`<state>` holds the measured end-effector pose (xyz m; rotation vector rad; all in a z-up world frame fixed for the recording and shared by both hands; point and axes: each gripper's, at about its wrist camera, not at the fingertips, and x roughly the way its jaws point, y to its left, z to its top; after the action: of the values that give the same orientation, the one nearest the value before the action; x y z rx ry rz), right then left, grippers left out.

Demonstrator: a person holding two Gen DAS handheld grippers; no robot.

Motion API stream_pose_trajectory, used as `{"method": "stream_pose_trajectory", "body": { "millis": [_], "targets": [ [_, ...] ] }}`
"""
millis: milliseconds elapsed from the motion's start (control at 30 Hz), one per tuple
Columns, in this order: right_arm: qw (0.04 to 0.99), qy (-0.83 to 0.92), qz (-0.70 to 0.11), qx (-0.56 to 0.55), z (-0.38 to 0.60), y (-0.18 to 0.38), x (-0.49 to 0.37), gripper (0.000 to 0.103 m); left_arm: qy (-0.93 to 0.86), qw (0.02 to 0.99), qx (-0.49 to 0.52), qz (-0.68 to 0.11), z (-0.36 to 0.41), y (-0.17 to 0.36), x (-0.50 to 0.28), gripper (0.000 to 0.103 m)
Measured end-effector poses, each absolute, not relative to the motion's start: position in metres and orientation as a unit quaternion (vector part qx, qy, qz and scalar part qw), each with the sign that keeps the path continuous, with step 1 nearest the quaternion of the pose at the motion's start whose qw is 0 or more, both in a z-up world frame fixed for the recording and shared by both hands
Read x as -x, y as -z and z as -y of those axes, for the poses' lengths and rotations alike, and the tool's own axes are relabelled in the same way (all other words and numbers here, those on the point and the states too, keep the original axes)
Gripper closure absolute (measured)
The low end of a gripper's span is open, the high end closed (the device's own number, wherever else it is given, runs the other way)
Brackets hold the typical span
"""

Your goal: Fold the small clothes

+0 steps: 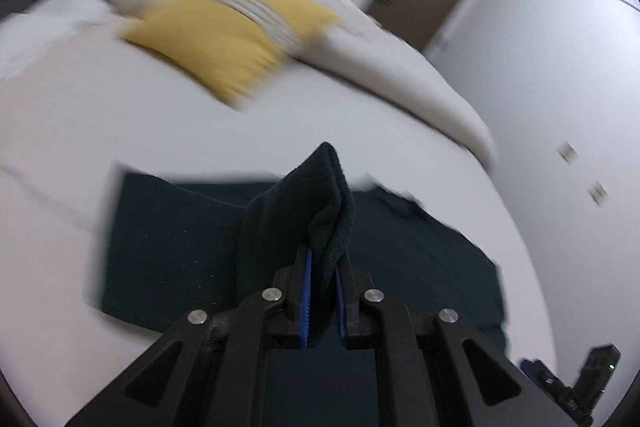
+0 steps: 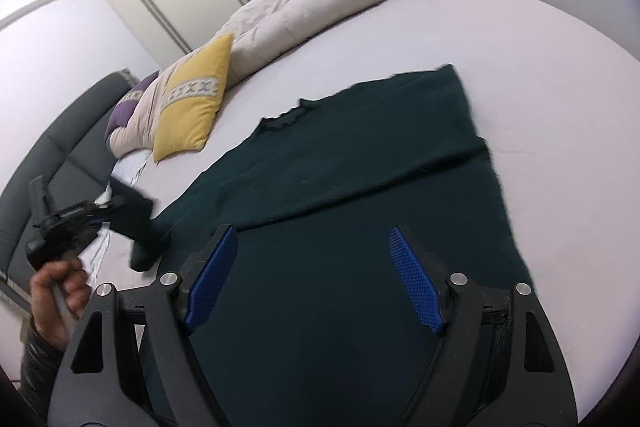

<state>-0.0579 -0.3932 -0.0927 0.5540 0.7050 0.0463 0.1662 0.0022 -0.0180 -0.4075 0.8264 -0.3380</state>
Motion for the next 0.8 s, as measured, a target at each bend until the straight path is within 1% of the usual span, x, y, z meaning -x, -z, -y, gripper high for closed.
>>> {"method": "stream_pose_trajectory", "body": {
  "millis": [67,100,133,167,200,267,300,333,400,467,533,600,667,800],
  "targets": [
    [0.898,-0.014,-0.339,-0.279,0.401,0.097,0.061,0.026,0.201,0.869,0.183,-0.413,0.053,0.037,-0.168,0.091],
    [0.897,-0.011,-0.339,-0.282,0.405,0.1,0.062,0.026,0.213,0.865,0.177,-0.419,0.069,0.046,-0.169,0.089],
    [0.896,-0.007,-0.341,-0.283,0.408,0.102,0.063,0.026,0.226,0.856,0.174,-0.431,0.086,0.055,-0.171,0.082],
    [0.895,-0.004,-0.344,-0.284,0.41,0.105,0.062,0.026,0.237,0.845,0.172,-0.448,0.1,0.066,-0.171,0.078],
    [0.894,0.0,-0.347,-0.283,0.412,0.107,0.061,0.026,0.241,0.841,0.172,-0.453,0.105,0.069,-0.172,0.073],
    [0.891,0.005,-0.354,-0.283,0.414,0.111,0.056,0.026,0.237,0.843,0.175,-0.451,0.096,0.071,-0.166,0.054],
    [0.89,0.004,-0.356,-0.284,0.414,0.113,0.052,0.025,0.229,0.846,0.181,-0.446,0.084,0.068,-0.162,0.043],
    [0.889,0.002,-0.36,-0.282,0.412,0.114,0.047,0.025,0.225,0.851,0.191,-0.434,0.071,0.063,-0.16,0.039],
    [0.889,-0.01,-0.366,-0.276,0.402,0.114,0.031,0.025,0.22,0.863,0.205,-0.407,0.032,0.051,-0.153,0.038],
    [0.887,-0.031,-0.375,-0.267,0.385,0.112,0.009,0.025,0.2,0.873,0.203,-0.396,0.01,0.045,-0.148,0.038],
    [0.887,-0.052,-0.382,-0.255,0.365,0.109,-0.013,0.026,0.172,0.879,0.207,-0.393,-0.019,0.049,-0.15,0.038],
    [0.884,-0.075,-0.394,-0.241,0.341,0.109,-0.041,0.026,0.143,0.876,0.232,-0.399,-0.052,0.058,-0.156,0.04],
    [0.874,-0.078,-0.427,-0.219,0.315,0.119,-0.074,0.026,0.128,0.873,0.249,-0.4,-0.073,0.065,-0.152,0.04],
    [0.84,-0.059,-0.5,-0.202,0.283,0.153,-0.119,0.047,0.113,0.872,0.257,-0.401,-0.098,0.074,-0.148,0.04]
  ]
}}
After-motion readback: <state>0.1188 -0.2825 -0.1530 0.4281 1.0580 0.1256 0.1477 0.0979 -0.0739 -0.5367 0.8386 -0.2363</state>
